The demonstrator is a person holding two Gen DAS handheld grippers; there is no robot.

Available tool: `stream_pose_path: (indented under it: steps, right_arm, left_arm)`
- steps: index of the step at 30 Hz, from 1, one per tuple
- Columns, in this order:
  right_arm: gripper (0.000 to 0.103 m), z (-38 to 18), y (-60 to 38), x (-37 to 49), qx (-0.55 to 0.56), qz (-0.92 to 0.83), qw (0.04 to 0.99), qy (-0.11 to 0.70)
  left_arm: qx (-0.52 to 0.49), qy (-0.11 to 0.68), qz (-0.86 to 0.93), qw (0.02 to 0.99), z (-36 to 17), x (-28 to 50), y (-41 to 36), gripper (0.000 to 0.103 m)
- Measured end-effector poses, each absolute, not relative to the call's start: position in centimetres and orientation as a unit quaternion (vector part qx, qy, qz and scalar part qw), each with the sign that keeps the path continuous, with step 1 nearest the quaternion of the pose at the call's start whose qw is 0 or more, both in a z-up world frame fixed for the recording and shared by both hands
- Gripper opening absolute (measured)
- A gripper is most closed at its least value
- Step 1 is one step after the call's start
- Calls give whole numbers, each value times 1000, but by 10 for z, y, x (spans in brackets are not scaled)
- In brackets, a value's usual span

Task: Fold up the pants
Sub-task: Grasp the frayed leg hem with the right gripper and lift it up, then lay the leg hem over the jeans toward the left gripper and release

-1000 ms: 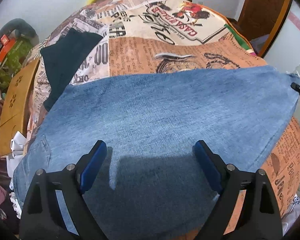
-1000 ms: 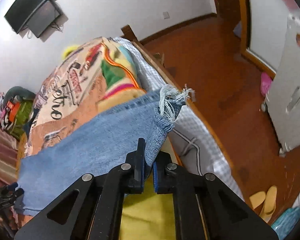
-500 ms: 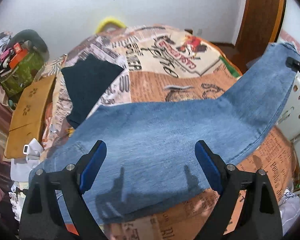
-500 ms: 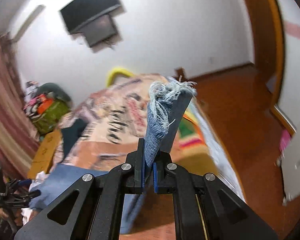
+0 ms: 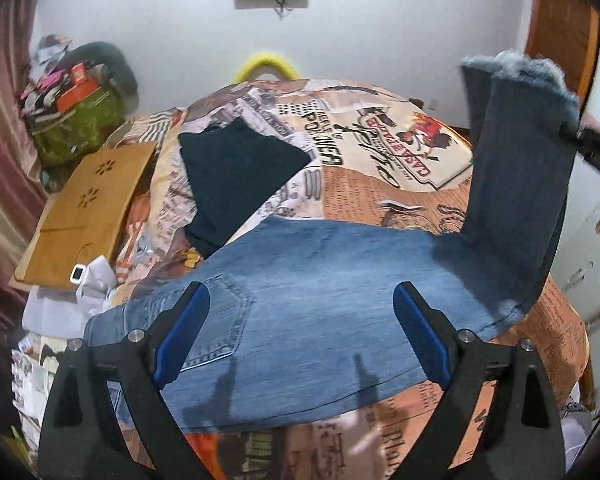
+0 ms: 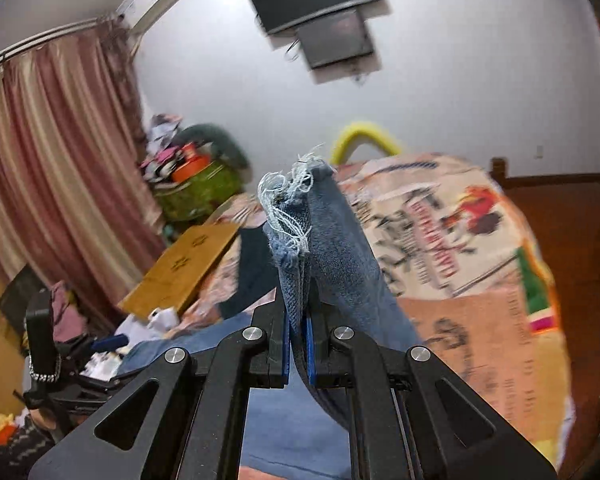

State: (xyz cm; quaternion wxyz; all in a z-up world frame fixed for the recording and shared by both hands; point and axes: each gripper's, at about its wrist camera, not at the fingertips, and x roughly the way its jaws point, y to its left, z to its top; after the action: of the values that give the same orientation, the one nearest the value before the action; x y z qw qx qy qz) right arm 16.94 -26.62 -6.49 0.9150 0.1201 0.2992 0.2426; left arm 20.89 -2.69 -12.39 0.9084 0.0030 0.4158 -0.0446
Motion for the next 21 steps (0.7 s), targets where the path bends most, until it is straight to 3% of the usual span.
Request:
stream_pose_path:
  steps: [12, 18, 21]
  right_arm:
    - [7, -156, -170, 188, 76, 318, 843, 426]
    - [15, -190, -137, 182, 30, 323, 809, 490]
    - [29, -191, -133, 176, 17, 334, 796, 504]
  left_arm:
    - [-14, 439, -13, 898, -146, 205, 2, 94]
    - [-23, 440, -12, 898, -148, 205, 5, 94]
    - [-25, 438, -13, 899, -145, 208, 4, 94]
